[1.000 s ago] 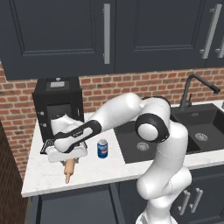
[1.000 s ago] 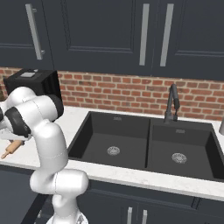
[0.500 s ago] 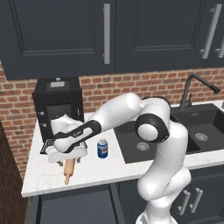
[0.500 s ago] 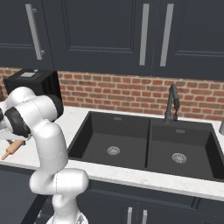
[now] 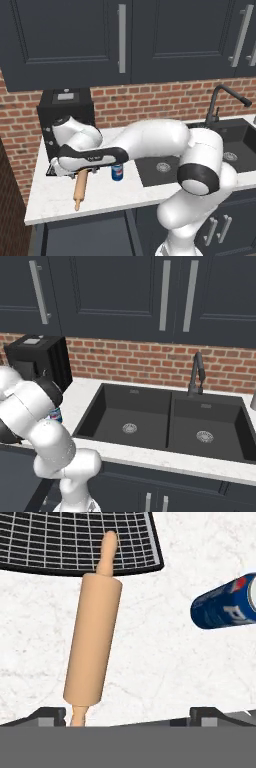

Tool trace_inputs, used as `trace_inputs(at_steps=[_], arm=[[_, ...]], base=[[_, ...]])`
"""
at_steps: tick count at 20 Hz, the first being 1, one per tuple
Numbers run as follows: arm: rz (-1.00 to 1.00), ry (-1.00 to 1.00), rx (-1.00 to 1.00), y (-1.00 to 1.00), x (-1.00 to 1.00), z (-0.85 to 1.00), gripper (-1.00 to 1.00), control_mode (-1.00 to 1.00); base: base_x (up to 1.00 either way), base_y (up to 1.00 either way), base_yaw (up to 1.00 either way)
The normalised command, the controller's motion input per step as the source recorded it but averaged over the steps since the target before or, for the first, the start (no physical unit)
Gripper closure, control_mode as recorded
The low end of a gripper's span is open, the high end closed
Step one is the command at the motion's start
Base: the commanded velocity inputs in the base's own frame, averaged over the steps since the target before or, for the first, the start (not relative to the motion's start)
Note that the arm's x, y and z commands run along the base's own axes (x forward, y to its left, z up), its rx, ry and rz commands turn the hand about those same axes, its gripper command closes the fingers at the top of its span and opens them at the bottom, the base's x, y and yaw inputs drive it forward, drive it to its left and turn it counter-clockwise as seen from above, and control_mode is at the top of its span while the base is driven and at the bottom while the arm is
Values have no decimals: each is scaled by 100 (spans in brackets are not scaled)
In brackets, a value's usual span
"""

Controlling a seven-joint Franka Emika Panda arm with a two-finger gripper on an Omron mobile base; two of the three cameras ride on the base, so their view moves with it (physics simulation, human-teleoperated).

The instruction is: Pick the rolling pin from the drawer and place it on the counter.

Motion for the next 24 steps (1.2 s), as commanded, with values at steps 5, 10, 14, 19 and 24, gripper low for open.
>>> trace_inputs(at_steps=[5,10,14,19,24], arm=[[9,-10,9,-89,-36,100,-100,-100],[12,-7,18,-100,-17,99,-100,-100],[15,-7,18,-100,-27,54,-100,-100],[16,-7,15,-100,-36,27,-100,-100],[14,-1,12,-100,-19,55,-100,-100]], base=[[0,0,0],[0,0,0],[0,0,0],[0,0,0],[0,0,0]])
